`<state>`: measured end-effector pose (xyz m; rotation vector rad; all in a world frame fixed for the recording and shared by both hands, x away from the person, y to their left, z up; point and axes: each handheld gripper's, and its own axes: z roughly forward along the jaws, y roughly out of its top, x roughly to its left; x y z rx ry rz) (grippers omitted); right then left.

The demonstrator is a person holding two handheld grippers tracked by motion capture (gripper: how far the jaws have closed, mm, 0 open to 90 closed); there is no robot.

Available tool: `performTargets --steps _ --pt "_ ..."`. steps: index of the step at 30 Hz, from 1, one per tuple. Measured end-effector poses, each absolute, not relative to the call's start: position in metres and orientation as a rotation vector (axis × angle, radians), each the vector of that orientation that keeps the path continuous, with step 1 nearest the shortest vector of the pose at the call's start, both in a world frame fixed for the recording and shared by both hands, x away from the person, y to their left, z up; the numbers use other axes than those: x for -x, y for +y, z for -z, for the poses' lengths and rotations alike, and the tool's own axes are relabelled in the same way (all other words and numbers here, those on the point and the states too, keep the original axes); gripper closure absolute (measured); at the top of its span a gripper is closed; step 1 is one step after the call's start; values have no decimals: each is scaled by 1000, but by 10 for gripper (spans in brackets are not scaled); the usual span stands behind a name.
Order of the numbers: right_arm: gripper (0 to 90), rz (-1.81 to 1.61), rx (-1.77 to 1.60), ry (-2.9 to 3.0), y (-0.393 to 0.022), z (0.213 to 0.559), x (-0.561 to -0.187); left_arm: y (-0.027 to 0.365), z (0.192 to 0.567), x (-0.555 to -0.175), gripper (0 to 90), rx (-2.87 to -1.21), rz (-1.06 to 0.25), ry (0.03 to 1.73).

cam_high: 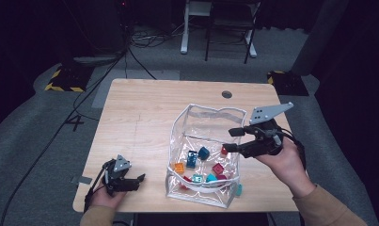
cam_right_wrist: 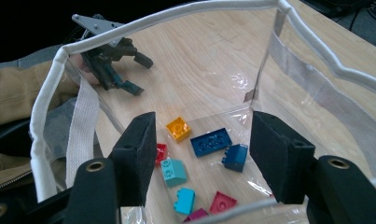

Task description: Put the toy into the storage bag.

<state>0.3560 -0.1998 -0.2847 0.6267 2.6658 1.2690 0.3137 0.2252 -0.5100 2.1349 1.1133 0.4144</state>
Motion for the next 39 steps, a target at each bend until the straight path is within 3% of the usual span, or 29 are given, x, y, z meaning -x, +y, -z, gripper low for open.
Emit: performTargets --steps 24,39 --pt "413 -1296 -742 2576 -263 288 -333 225 510 -314 189 -2135 -414 1114" --pt "390 -1256 -826 2577 -285 325 -323 225 510 -314 189 -2135 -414 1114"
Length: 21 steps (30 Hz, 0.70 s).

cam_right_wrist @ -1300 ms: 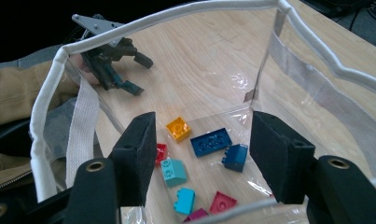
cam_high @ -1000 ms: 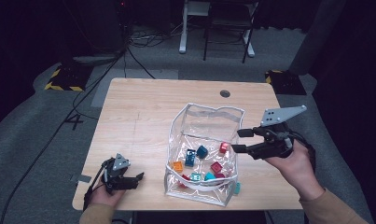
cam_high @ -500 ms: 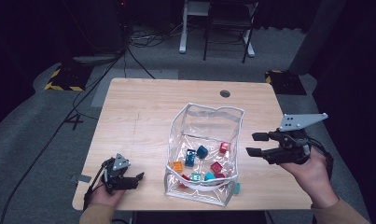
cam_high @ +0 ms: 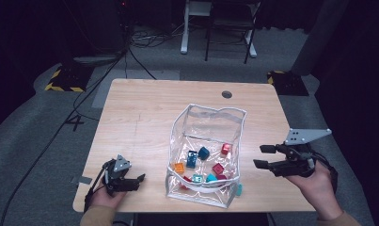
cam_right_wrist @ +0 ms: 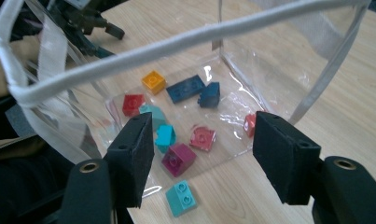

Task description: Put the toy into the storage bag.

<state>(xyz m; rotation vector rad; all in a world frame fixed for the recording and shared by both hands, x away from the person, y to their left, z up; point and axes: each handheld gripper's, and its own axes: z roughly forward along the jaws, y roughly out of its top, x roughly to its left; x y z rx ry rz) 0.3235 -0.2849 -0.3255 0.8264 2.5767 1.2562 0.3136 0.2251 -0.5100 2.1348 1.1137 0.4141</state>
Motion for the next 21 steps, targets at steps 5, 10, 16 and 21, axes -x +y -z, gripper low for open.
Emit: performTargets --steps 5,10,16,21 --pt "376 -1253 -854 2583 -289 342 -324 225 510 -314 189 -2135 -414 1114" --pt "370 -1245 -870 2591 -292 360 -324 225 510 -314 190 -2135 -415 1114" --pt "371 -1239 -887 2627 -289 381 -322 225 510 -314 190 -2135 -415 1114" --pt "374 -1224 -888 2656 -283 400 -320 225 510 -314 190 -2135 -415 1114"
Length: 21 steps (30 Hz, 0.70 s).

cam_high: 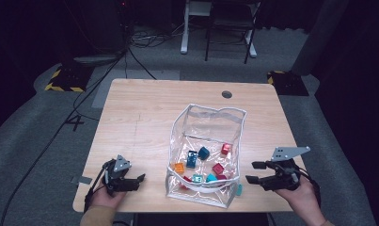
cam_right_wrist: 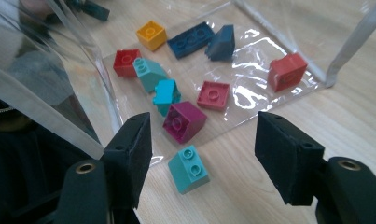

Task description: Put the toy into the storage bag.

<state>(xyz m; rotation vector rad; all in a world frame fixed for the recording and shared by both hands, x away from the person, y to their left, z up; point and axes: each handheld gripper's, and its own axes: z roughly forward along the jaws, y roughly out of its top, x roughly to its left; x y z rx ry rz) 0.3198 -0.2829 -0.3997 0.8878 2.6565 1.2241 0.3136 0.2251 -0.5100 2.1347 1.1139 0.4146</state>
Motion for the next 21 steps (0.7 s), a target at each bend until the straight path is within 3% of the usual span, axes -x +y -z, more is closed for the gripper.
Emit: performTargets --steps 21 --pt "400 -1117 -883 2783 -260 455 -320 225 510 -314 190 -2135 -414 1114"
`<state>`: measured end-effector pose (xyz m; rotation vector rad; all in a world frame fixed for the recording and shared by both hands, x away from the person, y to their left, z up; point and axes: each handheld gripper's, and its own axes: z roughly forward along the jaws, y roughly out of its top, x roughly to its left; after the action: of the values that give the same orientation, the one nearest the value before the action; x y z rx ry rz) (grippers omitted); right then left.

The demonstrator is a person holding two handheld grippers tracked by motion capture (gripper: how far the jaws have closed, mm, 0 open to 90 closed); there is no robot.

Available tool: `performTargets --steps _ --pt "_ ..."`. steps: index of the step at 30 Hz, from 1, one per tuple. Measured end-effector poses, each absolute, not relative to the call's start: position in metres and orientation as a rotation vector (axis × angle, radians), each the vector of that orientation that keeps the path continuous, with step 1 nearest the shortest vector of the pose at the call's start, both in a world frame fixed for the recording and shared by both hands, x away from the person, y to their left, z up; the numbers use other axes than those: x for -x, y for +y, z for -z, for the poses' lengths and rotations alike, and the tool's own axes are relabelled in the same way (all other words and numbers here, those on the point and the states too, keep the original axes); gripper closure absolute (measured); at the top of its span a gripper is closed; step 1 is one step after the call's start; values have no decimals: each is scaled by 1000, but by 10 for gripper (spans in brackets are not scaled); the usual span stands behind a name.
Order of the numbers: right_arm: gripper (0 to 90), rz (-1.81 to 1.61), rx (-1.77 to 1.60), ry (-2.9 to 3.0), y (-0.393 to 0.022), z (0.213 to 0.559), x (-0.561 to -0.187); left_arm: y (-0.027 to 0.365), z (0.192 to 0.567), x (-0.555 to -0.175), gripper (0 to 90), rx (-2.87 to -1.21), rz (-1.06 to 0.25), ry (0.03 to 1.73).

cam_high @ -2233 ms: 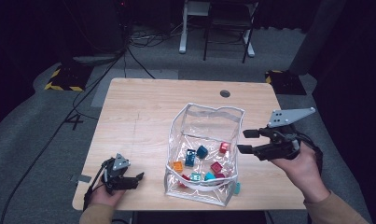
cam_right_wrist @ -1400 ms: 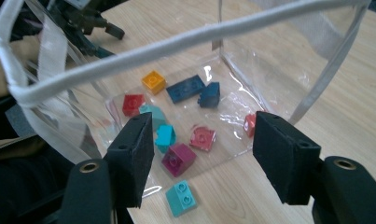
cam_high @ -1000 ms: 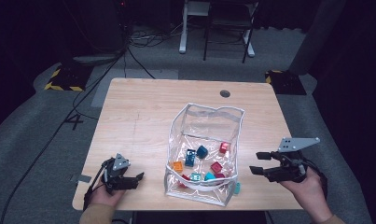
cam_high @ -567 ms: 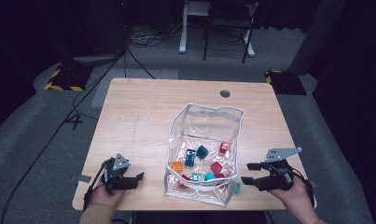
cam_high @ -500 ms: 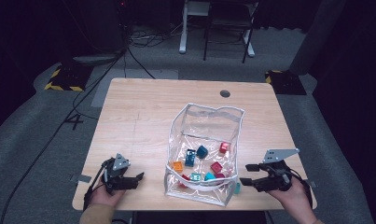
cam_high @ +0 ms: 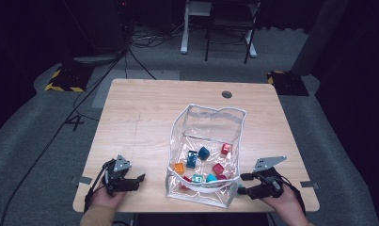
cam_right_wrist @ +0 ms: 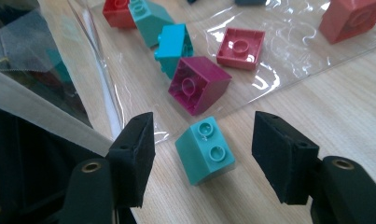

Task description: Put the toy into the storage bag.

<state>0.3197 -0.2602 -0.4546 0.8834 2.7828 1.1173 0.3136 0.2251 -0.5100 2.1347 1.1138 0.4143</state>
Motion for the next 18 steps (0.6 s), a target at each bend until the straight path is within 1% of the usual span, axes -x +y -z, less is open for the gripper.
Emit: performTargets --steps 11,18 --pt "394 -1020 -840 2816 -253 476 -318 225 510 -314 190 -2135 -415 1114" --pt "437 -923 -804 2797 -250 484 -316 225 510 -314 190 -2134 -415 1114"
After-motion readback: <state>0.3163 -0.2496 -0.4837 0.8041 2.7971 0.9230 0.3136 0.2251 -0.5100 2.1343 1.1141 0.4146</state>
